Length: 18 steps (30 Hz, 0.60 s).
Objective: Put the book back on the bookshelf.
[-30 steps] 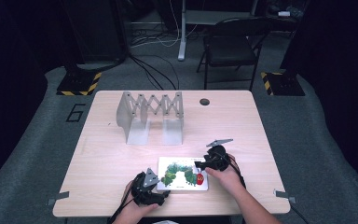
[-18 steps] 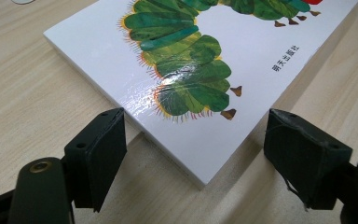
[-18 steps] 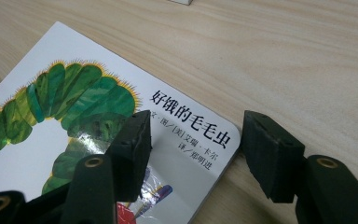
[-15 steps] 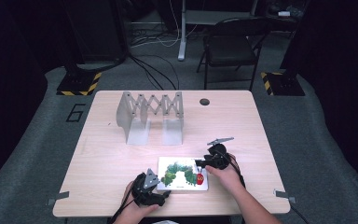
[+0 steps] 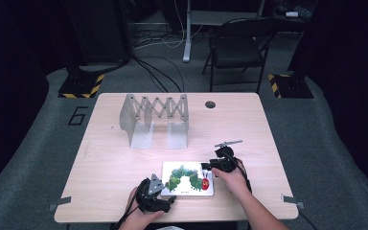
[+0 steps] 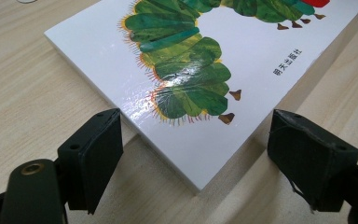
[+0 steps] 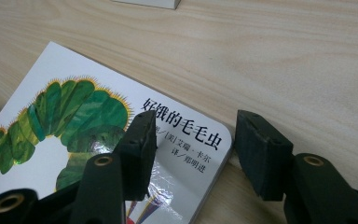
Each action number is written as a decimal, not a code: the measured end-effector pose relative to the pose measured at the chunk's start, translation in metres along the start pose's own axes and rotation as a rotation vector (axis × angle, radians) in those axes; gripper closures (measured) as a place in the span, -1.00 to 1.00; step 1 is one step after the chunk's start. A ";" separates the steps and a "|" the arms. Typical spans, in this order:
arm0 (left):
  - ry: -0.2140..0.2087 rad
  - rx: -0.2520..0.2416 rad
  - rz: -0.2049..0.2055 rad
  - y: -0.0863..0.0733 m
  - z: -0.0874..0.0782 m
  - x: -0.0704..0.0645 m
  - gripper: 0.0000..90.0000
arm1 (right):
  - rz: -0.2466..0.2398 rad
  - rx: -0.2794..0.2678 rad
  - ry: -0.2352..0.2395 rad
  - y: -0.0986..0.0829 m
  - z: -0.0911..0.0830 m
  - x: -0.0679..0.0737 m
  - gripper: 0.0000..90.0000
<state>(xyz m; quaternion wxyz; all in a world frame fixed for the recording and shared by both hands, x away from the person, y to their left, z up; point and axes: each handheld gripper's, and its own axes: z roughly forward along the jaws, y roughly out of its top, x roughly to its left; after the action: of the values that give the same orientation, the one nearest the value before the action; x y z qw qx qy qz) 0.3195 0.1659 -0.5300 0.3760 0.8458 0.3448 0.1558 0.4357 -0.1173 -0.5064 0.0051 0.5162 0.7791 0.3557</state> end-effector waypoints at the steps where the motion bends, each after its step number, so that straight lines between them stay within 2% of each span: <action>1: -0.006 0.004 0.001 0.000 0.000 0.000 -0.60 | -0.017 -0.006 0.006 0.000 0.000 -0.002 0.10; 9: -0.005 0.012 -0.004 0.000 0.000 -0.001 -0.66 | 0.019 -0.027 0.028 0.002 -0.005 -0.002 0.09; 13: 0.005 0.012 0.002 0.000 0.001 -0.001 -0.69 | 0.010 -0.059 0.041 0.003 -0.010 -0.002 0.10; 14: 0.005 0.015 0.005 0.000 0.001 -0.001 -0.70 | 0.026 -0.058 0.046 0.003 -0.012 -0.001 0.10; 18: 0.004 0.025 0.003 0.001 0.000 -0.002 -0.73 | 0.020 -0.060 0.046 0.004 -0.014 0.001 0.10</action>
<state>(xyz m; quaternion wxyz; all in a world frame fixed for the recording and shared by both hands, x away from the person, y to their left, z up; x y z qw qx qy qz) 0.3188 0.1638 -0.5295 0.3645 0.8506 0.3463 0.1538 0.4332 -0.1237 -0.4931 -0.0008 0.5152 0.7628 0.3906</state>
